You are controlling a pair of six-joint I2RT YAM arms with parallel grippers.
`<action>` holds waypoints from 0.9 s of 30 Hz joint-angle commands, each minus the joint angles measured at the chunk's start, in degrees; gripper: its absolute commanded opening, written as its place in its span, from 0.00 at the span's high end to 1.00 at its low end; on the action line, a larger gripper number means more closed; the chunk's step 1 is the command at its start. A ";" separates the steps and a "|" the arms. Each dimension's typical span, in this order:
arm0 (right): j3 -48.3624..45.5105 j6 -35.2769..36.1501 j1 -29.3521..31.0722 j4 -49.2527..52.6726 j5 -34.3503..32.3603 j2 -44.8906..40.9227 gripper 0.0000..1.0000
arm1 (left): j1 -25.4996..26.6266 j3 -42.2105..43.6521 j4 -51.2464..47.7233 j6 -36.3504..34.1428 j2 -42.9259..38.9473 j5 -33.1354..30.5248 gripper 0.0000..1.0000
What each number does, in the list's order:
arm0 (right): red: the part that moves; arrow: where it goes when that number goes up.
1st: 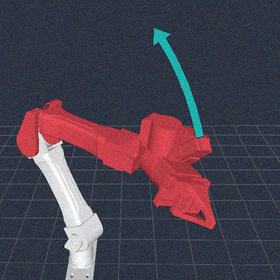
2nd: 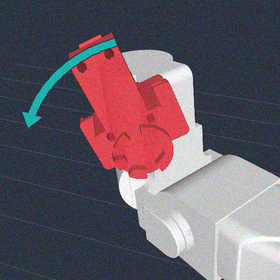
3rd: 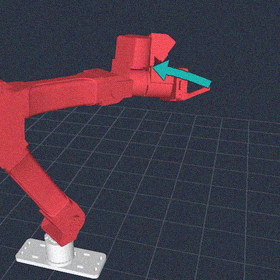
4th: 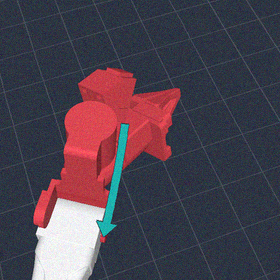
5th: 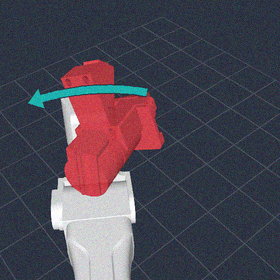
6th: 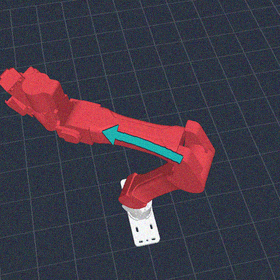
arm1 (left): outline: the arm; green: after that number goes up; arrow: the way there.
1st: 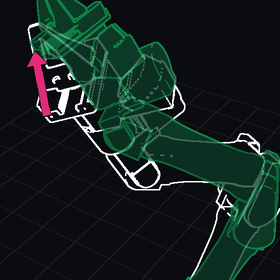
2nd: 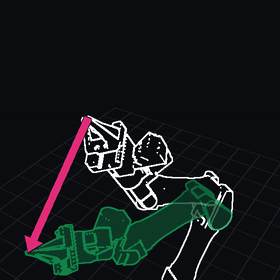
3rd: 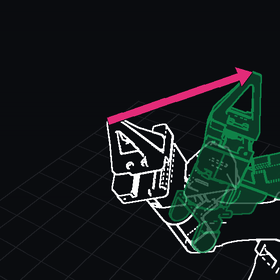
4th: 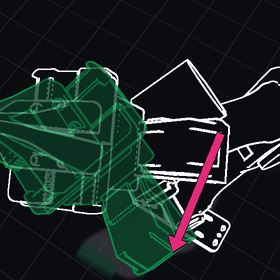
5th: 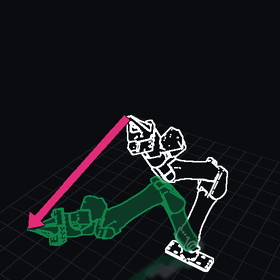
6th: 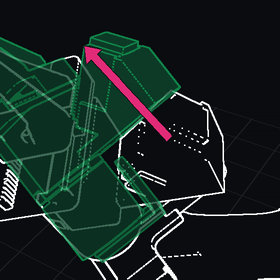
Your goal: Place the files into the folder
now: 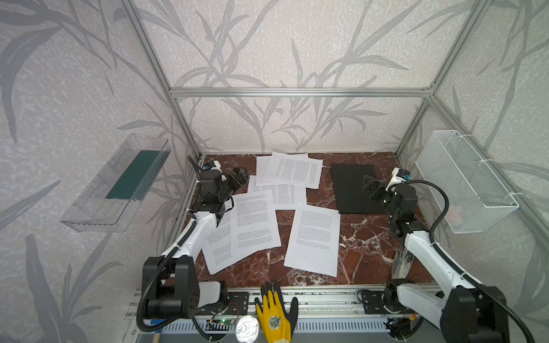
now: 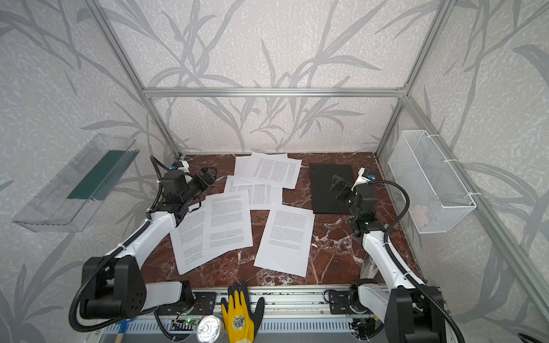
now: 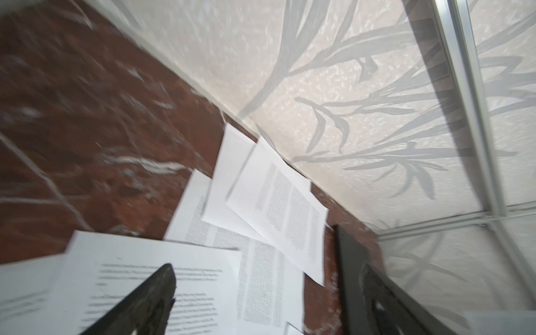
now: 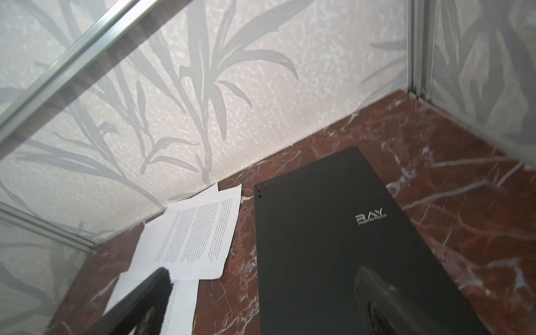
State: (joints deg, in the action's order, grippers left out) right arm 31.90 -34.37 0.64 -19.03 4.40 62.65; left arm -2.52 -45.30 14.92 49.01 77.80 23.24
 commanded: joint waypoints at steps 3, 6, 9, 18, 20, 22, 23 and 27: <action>-2.89 -7.94 1.67 1.57 7.00 -4.20 0.01 | 2.16 4.43 18.33 17.61 9.42 23.27 0.01; -3.60 -8.50 2.14 6.63 7.28 -6.55 0.01 | 10.72 0.79 1.12 7.68 7.69 17.66 0.01; -3.34 -5.07 4.73 16.33 4.48 -10.74 0.01 | 20.62 -2.44 -13.49 -2.18 4.14 9.22 0.01; -3.31 -2.54 8.75 26.37 4.34 -12.79 0.01 | 47.40 -8.06 -25.48 -8.64 9.27 -5.78 0.03; -3.66 -2.48 8.76 26.40 4.80 -12.56 0.01 | 50.96 -9.10 -25.12 -8.10 12.01 -6.98 0.04; -4.36 -2.54 8.76 25.86 4.91 -12.89 0.01 | 54.31 -11.16 -25.11 -7.88 15.53 -7.39 0.05; -4.60 -2.53 8.75 25.71 4.83 -13.04 0.01 | 55.19 -12.09 -25.34 -7.88 16.95 -7.52 0.05; -4.79 -2.53 8.76 25.51 5.42 -13.08 0.01 | 56.23 -15.46 -25.40 -7.27 22.91 -7.63 0.06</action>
State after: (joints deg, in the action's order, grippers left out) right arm 27.86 -37.63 9.17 5.91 9.13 49.98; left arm 53.74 -57.47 -9.17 41.98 98.54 17.96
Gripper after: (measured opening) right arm 0.991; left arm 0.941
